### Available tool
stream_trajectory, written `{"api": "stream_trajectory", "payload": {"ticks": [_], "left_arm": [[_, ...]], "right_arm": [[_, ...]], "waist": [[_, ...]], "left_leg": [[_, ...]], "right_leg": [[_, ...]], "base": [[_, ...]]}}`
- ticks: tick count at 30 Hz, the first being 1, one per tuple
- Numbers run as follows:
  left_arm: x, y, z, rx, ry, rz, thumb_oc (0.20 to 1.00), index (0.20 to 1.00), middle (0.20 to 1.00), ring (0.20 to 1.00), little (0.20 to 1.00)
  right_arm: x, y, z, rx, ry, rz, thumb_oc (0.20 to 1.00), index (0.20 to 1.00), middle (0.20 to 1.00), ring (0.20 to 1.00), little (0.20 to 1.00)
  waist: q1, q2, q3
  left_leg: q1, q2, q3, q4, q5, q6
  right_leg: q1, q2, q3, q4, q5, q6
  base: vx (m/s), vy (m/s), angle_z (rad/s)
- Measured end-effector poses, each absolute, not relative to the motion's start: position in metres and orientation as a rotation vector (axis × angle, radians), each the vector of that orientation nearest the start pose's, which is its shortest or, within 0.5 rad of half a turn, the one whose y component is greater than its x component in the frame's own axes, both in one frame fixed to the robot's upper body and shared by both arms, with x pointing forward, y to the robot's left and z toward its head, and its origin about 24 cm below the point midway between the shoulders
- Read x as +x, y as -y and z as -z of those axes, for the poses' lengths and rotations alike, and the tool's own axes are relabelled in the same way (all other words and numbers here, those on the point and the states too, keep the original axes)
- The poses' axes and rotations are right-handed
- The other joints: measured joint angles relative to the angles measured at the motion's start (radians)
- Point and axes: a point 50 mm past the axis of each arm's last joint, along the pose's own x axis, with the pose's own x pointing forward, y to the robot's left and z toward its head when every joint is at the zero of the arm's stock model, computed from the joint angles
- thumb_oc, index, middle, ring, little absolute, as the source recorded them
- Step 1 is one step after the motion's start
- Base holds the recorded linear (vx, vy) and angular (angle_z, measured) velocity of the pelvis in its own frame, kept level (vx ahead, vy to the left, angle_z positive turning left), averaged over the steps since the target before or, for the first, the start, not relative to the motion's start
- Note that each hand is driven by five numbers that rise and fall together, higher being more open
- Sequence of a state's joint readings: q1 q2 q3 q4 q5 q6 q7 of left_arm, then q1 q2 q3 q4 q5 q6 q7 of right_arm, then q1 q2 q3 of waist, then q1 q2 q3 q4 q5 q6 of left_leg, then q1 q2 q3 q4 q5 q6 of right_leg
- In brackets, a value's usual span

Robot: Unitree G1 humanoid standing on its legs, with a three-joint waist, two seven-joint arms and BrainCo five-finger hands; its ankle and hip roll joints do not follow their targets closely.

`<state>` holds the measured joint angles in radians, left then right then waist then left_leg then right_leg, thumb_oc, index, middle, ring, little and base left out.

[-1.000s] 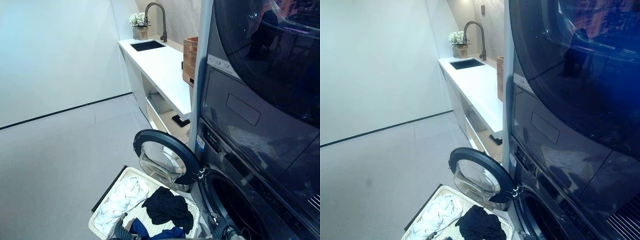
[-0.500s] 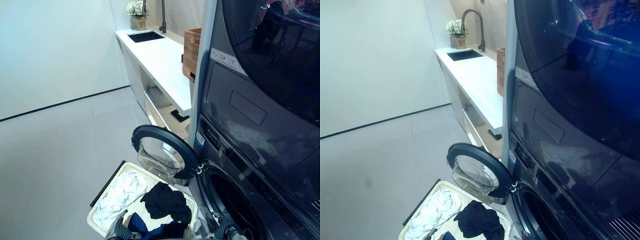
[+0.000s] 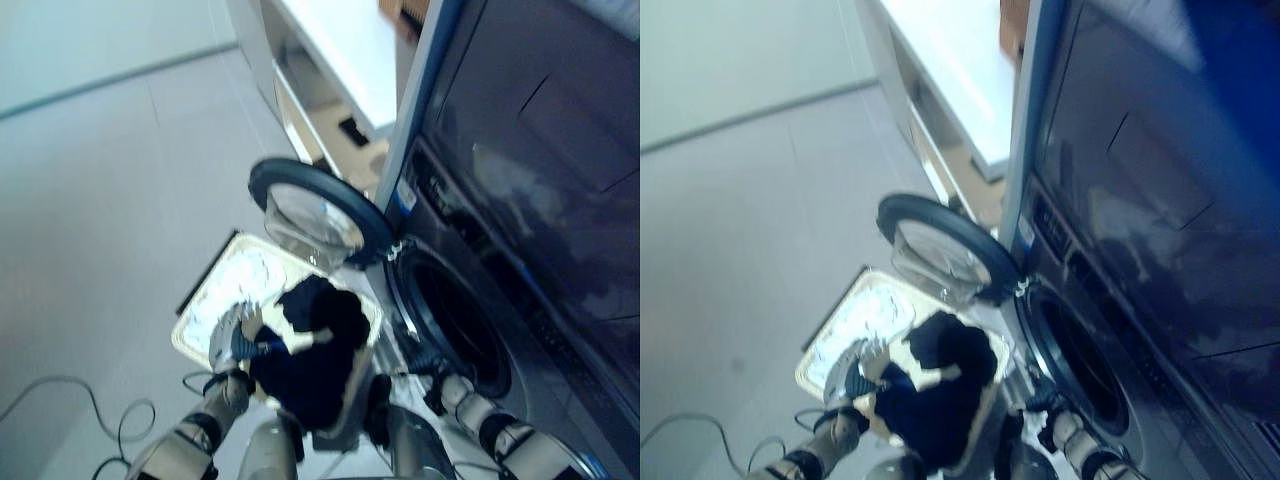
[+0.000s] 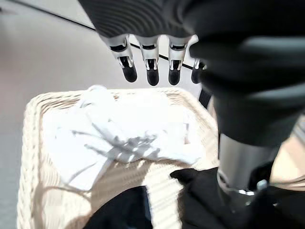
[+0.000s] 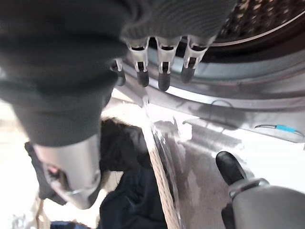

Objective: Put the clothes into the washing machine.

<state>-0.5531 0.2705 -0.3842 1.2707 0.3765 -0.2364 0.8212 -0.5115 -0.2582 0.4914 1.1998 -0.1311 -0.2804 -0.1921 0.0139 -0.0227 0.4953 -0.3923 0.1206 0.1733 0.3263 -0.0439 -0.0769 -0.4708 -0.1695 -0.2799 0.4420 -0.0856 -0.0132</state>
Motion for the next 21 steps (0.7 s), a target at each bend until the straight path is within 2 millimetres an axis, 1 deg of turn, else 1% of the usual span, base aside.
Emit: {"api": "stream_trajectory", "payload": {"ticks": [1, 2, 6, 8, 9, 10, 13, 14, 15, 16, 17, 20, 21], "left_arm": [[0.306, -0.211, 0.020, 1.004, -0.093, -0.407, 1.000, 1.000, 1.000, 1.000, 1.000], [0.307, -0.212, 0.017, 1.009, -0.084, -0.429, 1.000, 1.000, 1.000, 1.000, 1.000], [0.312, -0.214, 0.009, 1.027, -0.062, -0.489, 1.000, 1.000, 1.000, 1.000, 1.000], [0.320, -0.217, -0.001, 1.034, -0.035, -0.511, 1.000, 1.000, 1.000, 1.000, 1.000], [0.326, -0.220, -0.010, 1.043, -0.015, -0.531, 1.000, 1.000, 1.000, 1.000, 1.000], [0.332, -0.224, -0.019, 1.051, 0.002, -0.549, 1.000, 1.000, 1.000, 1.000, 1.000], [0.344, -0.230, -0.039, 1.063, 0.041, -0.587, 1.000, 1.000, 1.000, 1.000, 1.000], [0.352, -0.234, -0.055, 1.053, 0.070, -0.619, 1.000, 1.000, 1.000, 1.000, 1.000], [0.354, -0.236, -0.059, 1.052, 0.076, -0.628, 1.000, 1.000, 1.000, 1.000, 1.000], [0.360, -0.237, -0.069, 1.041, 0.096, -0.645, 1.000, 1.000, 1.000, 1.000, 1.000], [0.360, -0.237, -0.069, 1.041, 0.096, -0.645, 1.000, 1.000, 1.000, 1.000, 1.000], [0.370, -0.237, -0.091, 1.012, 0.146, -0.680, 1.000, 1.000, 1.000, 1.000, 1.000], [0.372, -0.237, -0.097, 1.006, 0.166, -0.693, 1.000, 1.000, 1.000, 1.000, 1.000]], "right_arm": [[0.301, 0.167, 0.047, -0.734, -0.334, -0.219, 1.000, 1.000, 1.000, 1.000, 1.000], [0.301, 0.166, 0.047, -0.741, -0.324, -0.220, 1.000, 1.000, 1.000, 1.000, 1.000], [0.301, 0.168, 0.046, -0.755, -0.310, -0.196, 1.000, 1.000, 1.000, 1.000, 1.000], [0.307, 0.170, 0.039, -0.759, -0.286, -0.175, 1.000, 1.000, 1.000, 1.000, 1.000], [0.313, 0.170, 0.032, -0.756, -0.265, -0.160, 1.000, 1.000, 1.000, 1.000, 1.000], [0.320, 0.168, 0.025, -0.756, -0.241, -0.155, 1.000, 1.000, 1.000, 1.000, 1.000], [0.327, 0.166, 0.016, -0.755, -0.208, -0.154, 1.000, 1.000, 1.000, 1.000, 1.000], [0.333, 0.162, 0.007, -0.746, -0.174, -0.149, 1.000, 1.000, 1.000, 1.000, 1.000], [0.335, 0.160, 0.005, -0.744, -0.163, -0.149, 1.000, 1.000, 1.000, 1.000, 1.000], [0.338, 0.159, 0.001, -0.734, -0.148, -0.143, 1.000, 1.000, 1.000, 1.000, 1.000], [0.338, 0.159, 0.001, -0.734, -0.148, -0.143, 1.000, 1.000, 1.000, 1.000, 1.000], [0.345, 0.156, -0.009, -0.736, -0.114, -0.136, 1.000, 1.000, 1.000, 1.000, 1.000], [0.346, 0.154, -0.012, -0.731, -0.104, -0.136, 1.000, 1.000, 1.000, 1.000, 1.000]], "waist": [[-0.002, -0.002, 0.020], [-0.002, -0.005, 0.022], [-0.006, -0.006, 0.025], [-0.011, -0.007, 0.025], [-0.020, -0.008, 0.025], [-0.027, -0.012, 0.028], [-0.027, -0.022, 0.034], [-0.028, -0.033, 0.041], [-0.028, -0.036, 0.043], [-0.028, -0.040, 0.045], [-0.028, -0.040, 0.045], [-0.029, -0.046, 0.048], [-0.028, -0.048, 0.047]], "left_leg": [[-0.040, 0.006, -0.011, 0.024, -0.005, 0.000], [-0.059, 0.010, -0.012, 0.037, -0.007, -0.001], [-0.082, 0.016, -0.013, 0.043, -0.004, -0.003], [-0.116, 0.019, -0.014, 0.056, -0.003, -0.002], [-0.155, 0.020, -0.017, 0.071, -0.001, 0.000], [-0.180, 0.020, -0.018, 0.084, 0.002, -0.005], [-0.228, 0.029, -0.019, 0.112, -0.001, -0.008], [-0.250, 0.030, -0.021, 0.127, -0.005, -0.010], [-0.254, 0.031, -0.021, 0.132, -0.007, -0.011], [-0.266, 0.033, -0.024, 0.141, -0.010, -0.011], [-0.266, 0.033, -0.024, 0.141, -0.010, -0.011], [-0.297, 0.031, -0.035, 0.161, -0.014, -0.008], [-0.314, 0.033, -0.038, 0.165, -0.015, -0.007]], "right_leg": [[-0.037, -0.001, -0.002, 0.024, -0.004, -0.005], [-0.057, -0.002, -0.002, 0.032, -0.007, -0.010], [-0.084, 0.001, -0.001, 0.044, -0.010, -0.013], [-0.116, 0.002, -0.001, 0.052, -0.009, -0.013], [-0.150, 0.002, -0.001, 0.061, -0.008, -0.014], [-0.174, 0.002, -0.001, 0.069, -0.004, -0.021], [-0.216, 0.007, 0.001, 0.083, 0.004, -0.034], [-0.236, 0.009, 0.001, 0.090, 0.005, -0.039], [-0.240, 0.010, 0.001, 0.092, 0.005, -0.040], [-0.247, 0.011, 0.000, 0.095, 0.005, -0.041], [-0.247, 0.011, 0.000, 0.095, 0.005, -0.041], [-0.270, 0.010, 0.001, 0.097, 0.007, -0.043], [-0.284, 0.010, 0.000, 0.096, 0.005, -0.039]], "base": [[-0.09, 0.034, 0.07], [-0.10, 0.034, 0.04], [-0.09, 0.042, -0.02], [-0.08, 0.027, -0.01], [-0.07, 0.033, 0.01], [-0.06, 0.033, -0.02], [-0.04, 0.018, -0.05], [-0.05, 0.013, -0.04], [-0.07, 0.023, -0.04], [-0.04, 0.013, -0.02], [-0.04, 0.019, 0.00], [-0.03, 0.022, 0.00], [-0.04, 0.033, 0.00]]}}
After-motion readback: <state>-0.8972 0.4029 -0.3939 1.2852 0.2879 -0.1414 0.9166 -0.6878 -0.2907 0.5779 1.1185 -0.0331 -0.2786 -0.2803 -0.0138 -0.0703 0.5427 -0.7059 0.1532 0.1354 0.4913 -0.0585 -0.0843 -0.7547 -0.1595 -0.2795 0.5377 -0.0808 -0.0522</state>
